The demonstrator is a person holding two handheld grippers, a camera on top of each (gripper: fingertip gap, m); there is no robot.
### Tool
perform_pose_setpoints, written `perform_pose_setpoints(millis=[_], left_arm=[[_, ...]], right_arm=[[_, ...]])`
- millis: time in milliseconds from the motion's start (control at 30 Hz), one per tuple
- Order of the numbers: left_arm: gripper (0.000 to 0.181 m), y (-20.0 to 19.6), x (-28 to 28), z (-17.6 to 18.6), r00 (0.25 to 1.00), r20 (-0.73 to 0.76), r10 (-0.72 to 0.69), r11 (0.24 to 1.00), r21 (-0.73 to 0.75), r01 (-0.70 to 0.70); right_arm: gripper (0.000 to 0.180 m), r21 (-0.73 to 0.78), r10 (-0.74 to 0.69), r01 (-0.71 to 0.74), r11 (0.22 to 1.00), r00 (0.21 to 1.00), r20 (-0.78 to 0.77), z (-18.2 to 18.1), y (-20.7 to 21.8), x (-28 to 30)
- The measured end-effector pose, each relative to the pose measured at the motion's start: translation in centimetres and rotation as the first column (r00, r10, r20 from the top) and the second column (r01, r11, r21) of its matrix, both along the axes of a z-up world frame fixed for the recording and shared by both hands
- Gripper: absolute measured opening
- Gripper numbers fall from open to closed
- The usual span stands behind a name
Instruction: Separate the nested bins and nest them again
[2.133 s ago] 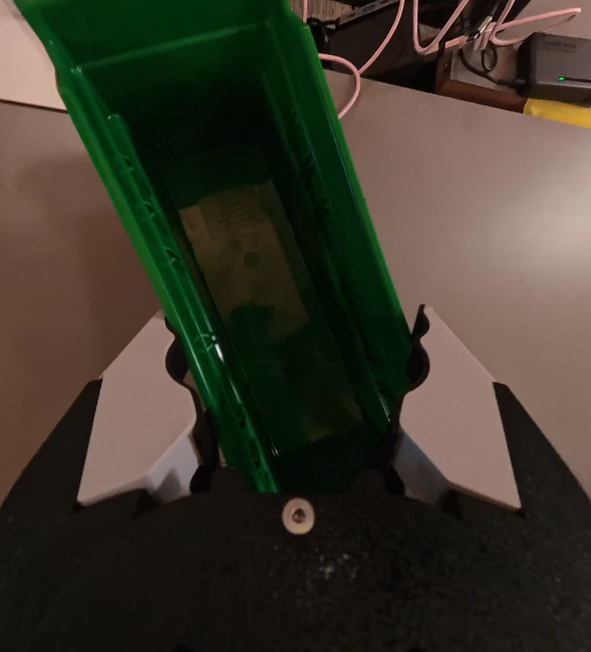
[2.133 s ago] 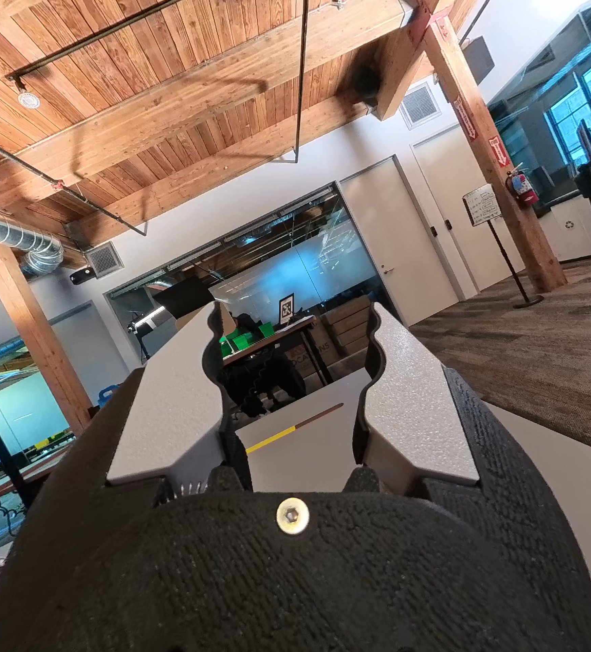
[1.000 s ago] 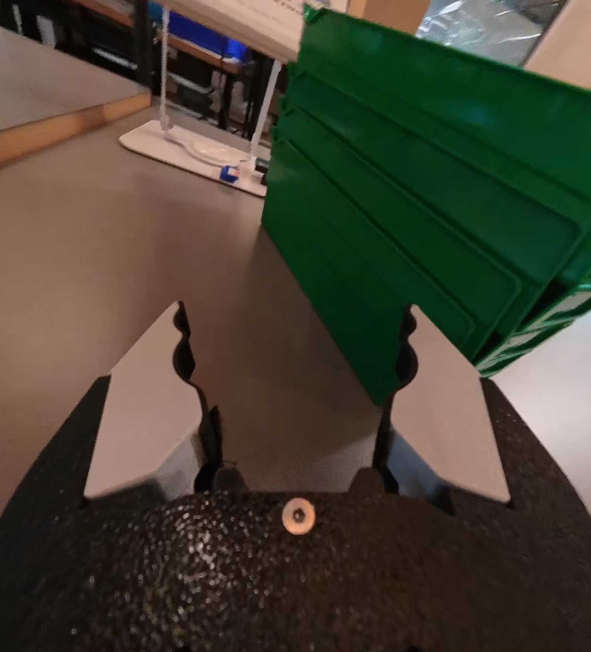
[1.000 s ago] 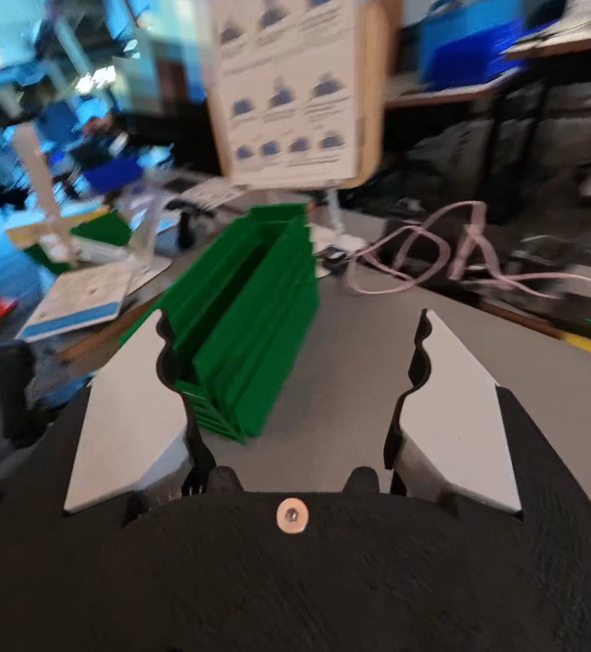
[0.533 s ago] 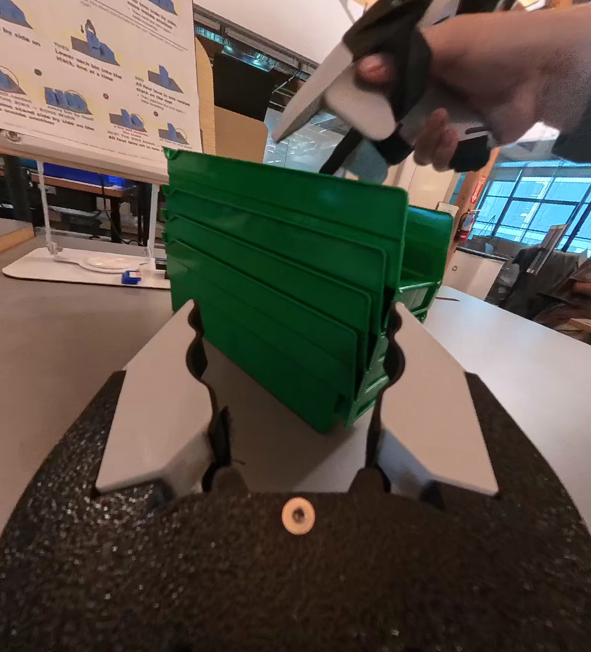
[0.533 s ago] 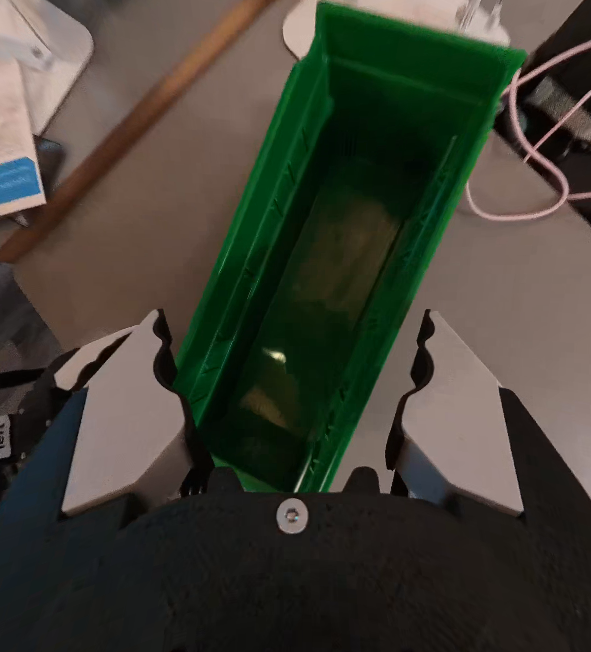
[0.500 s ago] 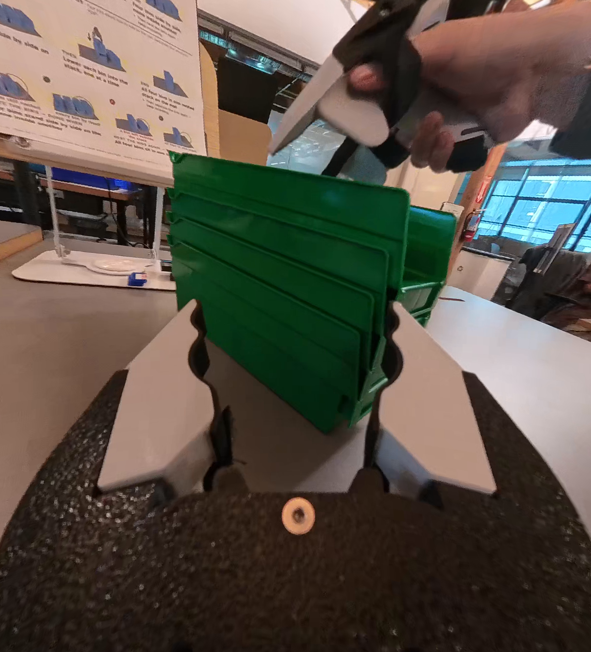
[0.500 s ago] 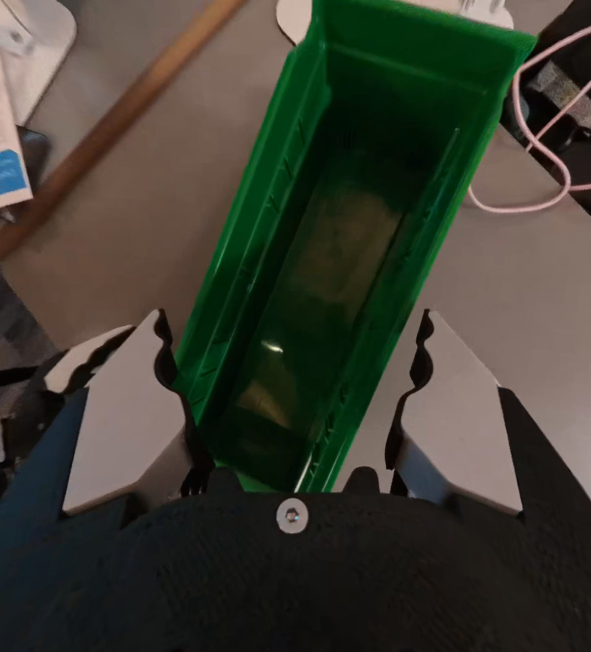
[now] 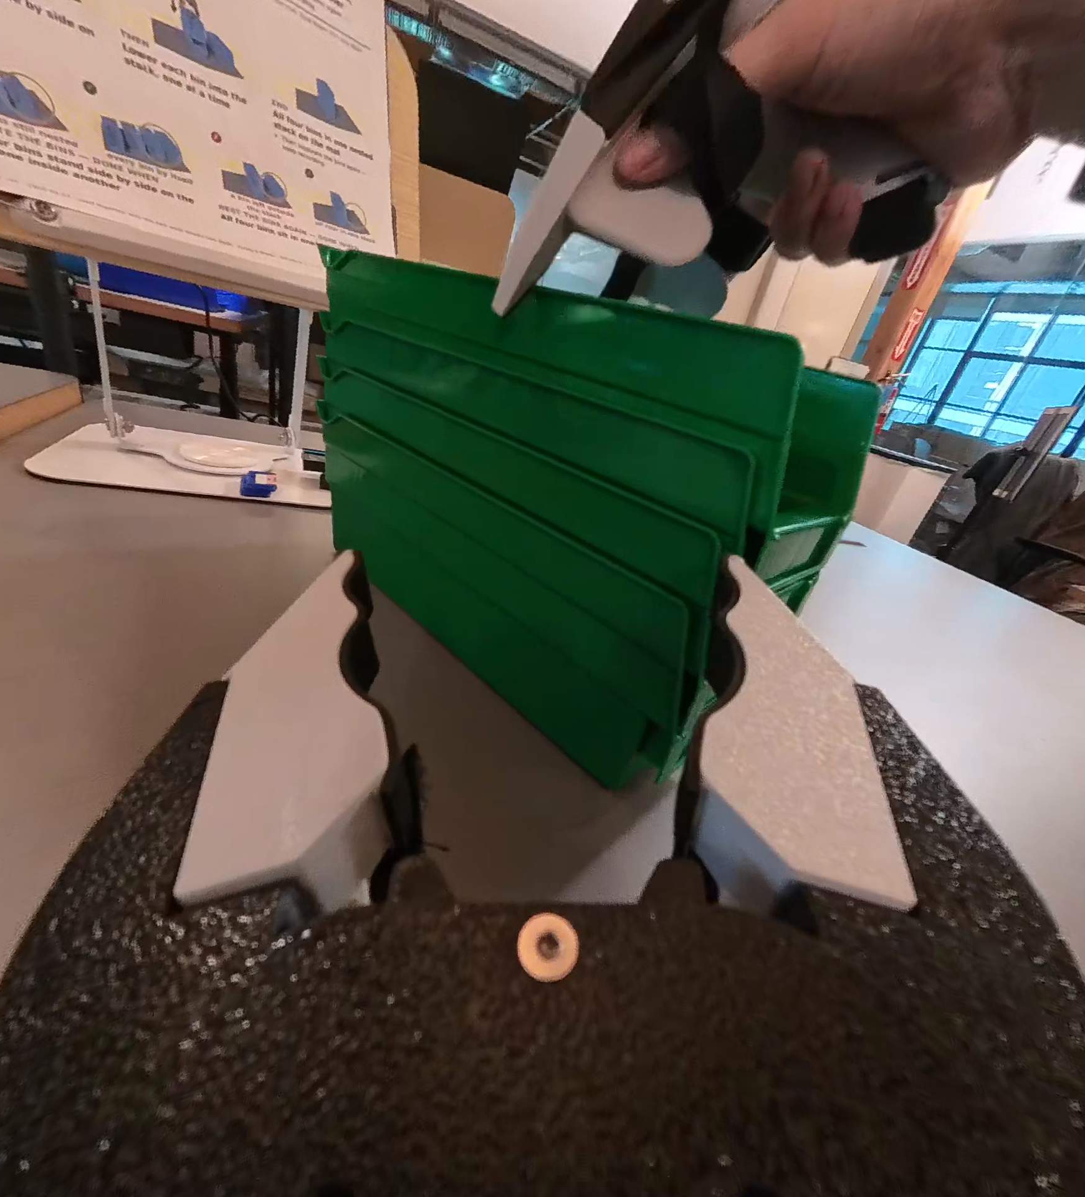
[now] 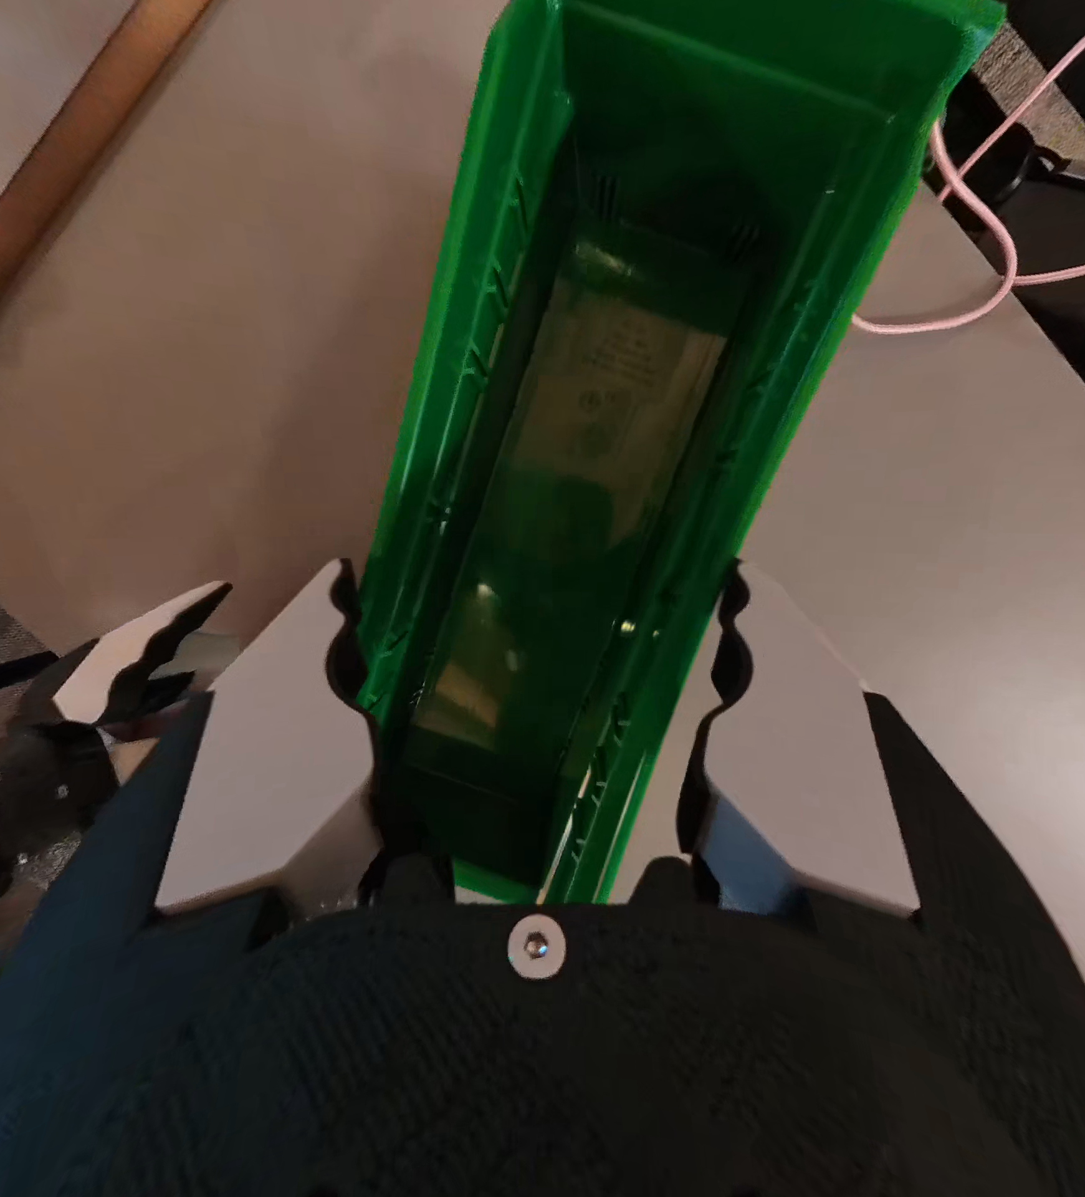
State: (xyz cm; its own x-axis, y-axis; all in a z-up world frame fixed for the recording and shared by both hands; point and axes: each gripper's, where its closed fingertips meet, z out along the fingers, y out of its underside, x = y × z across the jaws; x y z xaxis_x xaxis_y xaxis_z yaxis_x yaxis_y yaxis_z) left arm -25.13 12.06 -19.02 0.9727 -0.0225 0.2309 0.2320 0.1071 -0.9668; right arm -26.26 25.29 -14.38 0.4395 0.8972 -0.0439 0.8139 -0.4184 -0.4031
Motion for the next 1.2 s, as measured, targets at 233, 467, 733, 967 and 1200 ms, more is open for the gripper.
perform_pose_setpoints(millis=[233,467,733,967,1200], left_arm=[[0.105,0.6,-0.9,-1.0,0.998,0.003,0.056,0.997,-0.061,-0.055],[0.106,0.9,-1.1,-1.4,0.998,0.030,0.054,0.996,-0.076,-0.052],[0.105,0.8,-1.3,-1.4,0.997,0.049,0.052,0.996,-0.073,-0.048],[0.103,0.9,-1.6,-1.5,0.996,0.076,0.053,0.996,-0.071,-0.048],[0.103,0.8,-1.9,-1.5,0.994,0.087,0.064,0.996,-0.065,-0.059]], right_arm=[[0.099,-0.044,-0.029,0.029,0.999,1.000,0.008,0.4,0.0,0.6],[0.101,-0.036,-0.026,0.025,0.999,0.999,-0.041,1.9,0.3,0.3],[0.101,0.018,0.027,-0.024,1.000,0.983,-0.180,7.9,0.4,1.0],[0.102,0.132,-0.016,0.065,0.989,0.939,-0.343,16.8,4.0,9.2],[0.101,0.124,-0.242,0.295,0.947,0.915,-0.323,13.1,11.1,26.0]])
